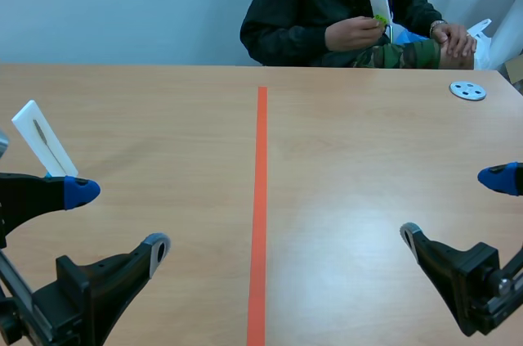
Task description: Sort the leaf by its shape. The table is split by an orange tape line. A compound leaf with several leaflets goes to the left side, a simple leaf with one blade goes to the right side. Return to the home posture when a red brick is placed on the table.
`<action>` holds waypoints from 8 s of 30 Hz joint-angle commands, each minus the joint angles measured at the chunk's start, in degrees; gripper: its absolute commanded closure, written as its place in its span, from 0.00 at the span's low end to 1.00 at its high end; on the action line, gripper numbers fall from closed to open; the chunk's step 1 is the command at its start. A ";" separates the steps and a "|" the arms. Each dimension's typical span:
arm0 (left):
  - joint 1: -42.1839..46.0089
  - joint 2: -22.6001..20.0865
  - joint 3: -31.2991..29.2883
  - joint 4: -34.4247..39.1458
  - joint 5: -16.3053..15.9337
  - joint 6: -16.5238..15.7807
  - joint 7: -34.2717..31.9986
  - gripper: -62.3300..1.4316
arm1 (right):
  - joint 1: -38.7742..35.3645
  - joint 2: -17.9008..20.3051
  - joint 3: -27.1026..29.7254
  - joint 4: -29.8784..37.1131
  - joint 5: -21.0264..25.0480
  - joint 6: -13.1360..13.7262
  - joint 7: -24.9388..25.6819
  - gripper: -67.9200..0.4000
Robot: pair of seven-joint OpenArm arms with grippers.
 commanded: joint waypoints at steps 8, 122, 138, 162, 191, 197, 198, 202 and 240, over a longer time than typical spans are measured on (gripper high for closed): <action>-0.46 -0.09 -0.26 0.35 -0.44 -0.39 -1.01 0.00 | 0.66 0.90 0.22 0.31 0.39 -0.24 0.87 0.00; -0.94 -1.16 -0.26 0.35 -0.83 -0.52 -1.25 0.00 | 47.04 -12.72 -45.88 -44.54 -19.32 7.72 10.58 0.53; -0.94 -1.14 -0.26 0.35 -0.79 -0.50 -1.25 0.00 | 47.04 -12.59 -45.86 -44.54 -19.32 5.07 10.64 0.87; -0.94 -1.16 -0.26 0.35 -0.66 -0.50 -1.27 0.00 | 43.12 -11.26 -16.63 -32.15 -4.57 5.66 0.42 0.95; -0.94 -1.14 -0.26 0.35 -0.66 -0.50 -1.29 0.00 | 57.27 -7.04 -8.94 -54.49 0.92 -8.57 -0.59 0.95; -0.94 -1.14 -0.26 0.35 -0.66 -0.50 -1.27 0.00 | 61.94 -8.35 -9.11 -63.23 0.37 -9.88 0.52 0.95; -0.94 -1.14 -0.26 0.35 -0.66 -0.50 -1.29 0.00 | 62.71 -8.63 -9.09 -64.72 0.11 -10.10 1.16 0.95; -0.96 -1.16 -0.26 0.35 -0.66 -0.52 -1.29 0.00 | 64.74 -9.60 -9.11 -69.83 -1.60 -11.19 2.27 0.95; -1.25 -1.14 -0.26 0.35 -0.66 -0.50 -1.70 0.00 | 62.38 -8.11 -9.14 -71.38 -5.42 -7.10 3.96 0.43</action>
